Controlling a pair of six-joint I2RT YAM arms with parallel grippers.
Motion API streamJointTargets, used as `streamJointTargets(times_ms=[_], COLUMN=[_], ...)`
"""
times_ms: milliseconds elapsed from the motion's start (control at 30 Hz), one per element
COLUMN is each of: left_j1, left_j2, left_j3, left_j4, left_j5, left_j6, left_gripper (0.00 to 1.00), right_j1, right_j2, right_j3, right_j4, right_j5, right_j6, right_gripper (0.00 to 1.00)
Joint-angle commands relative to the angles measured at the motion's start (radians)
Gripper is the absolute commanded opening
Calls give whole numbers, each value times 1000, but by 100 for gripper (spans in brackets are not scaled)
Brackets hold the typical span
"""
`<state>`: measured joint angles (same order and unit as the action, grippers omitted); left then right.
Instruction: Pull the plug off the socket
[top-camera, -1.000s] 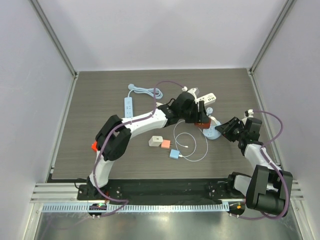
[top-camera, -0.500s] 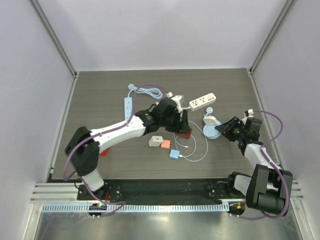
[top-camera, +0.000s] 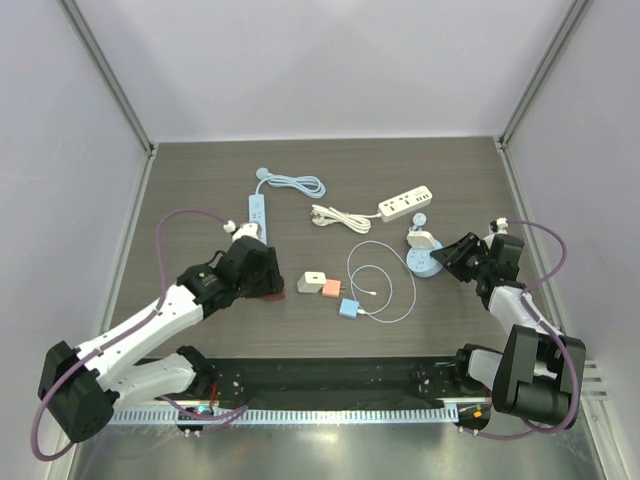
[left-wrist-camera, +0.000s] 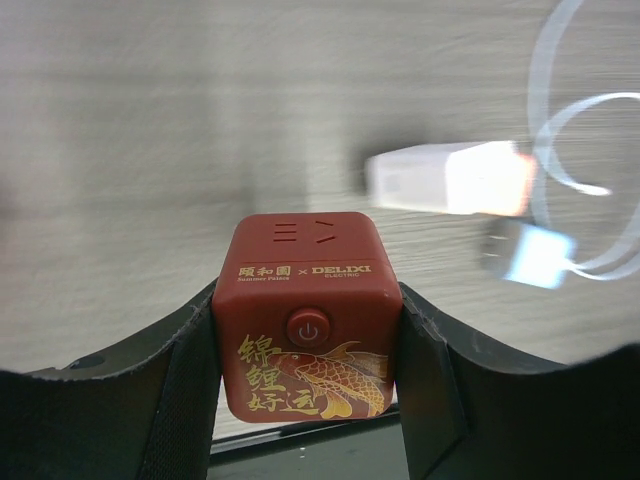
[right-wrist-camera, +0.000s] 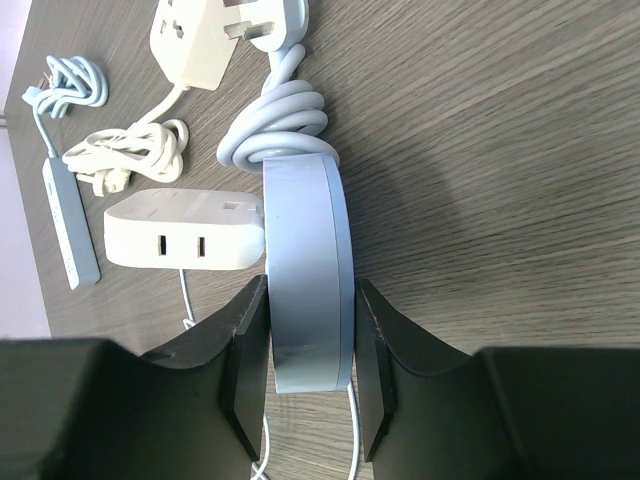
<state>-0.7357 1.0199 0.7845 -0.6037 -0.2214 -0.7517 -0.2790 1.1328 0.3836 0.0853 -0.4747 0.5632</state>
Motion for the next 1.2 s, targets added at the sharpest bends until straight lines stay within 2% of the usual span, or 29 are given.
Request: streamJointTargets(times_ms=[0, 267, 533, 667, 700, 767, 867, 967, 1167], left_j1=[39, 44, 42, 42, 44, 44, 41, 42, 32], left_j2=[6, 62, 173, 184, 183, 166, 119, 80, 54], left_j3=[-71, -116, -113, -103, -100, -85, -65, -33, 51], left_j4=[50, 160, 262, 248, 228, 191, 131, 119, 42], left_j5=[4, 33, 60, 37, 30, -5, -50, -71, -105], left_j6=[-112, -190, -205, -209, -209, -207, -201, -169, -141], left_gripper=[0, 1, 23, 41, 53, 66, 75, 79, 82], right_j1=[-8, -8, -8, -8, -8, -8, -8, -9, -8], right_j2=[30, 45, 59, 64, 61, 58, 58, 64, 55], right_j3=[-11, -9, -11, -11, -12, -14, -15, -14, -18], right_j4=[-70, -67, -62, -62, -62, -62, -61, -59, -59], right_j5=[122, 116, 107, 104, 104, 104, 102, 99, 102], right_j6=[-37, -34, -31, -29, -28, -28, -28, -25, -25], right_gripper=[1, 1, 1, 1, 1, 1, 1, 1, 1])
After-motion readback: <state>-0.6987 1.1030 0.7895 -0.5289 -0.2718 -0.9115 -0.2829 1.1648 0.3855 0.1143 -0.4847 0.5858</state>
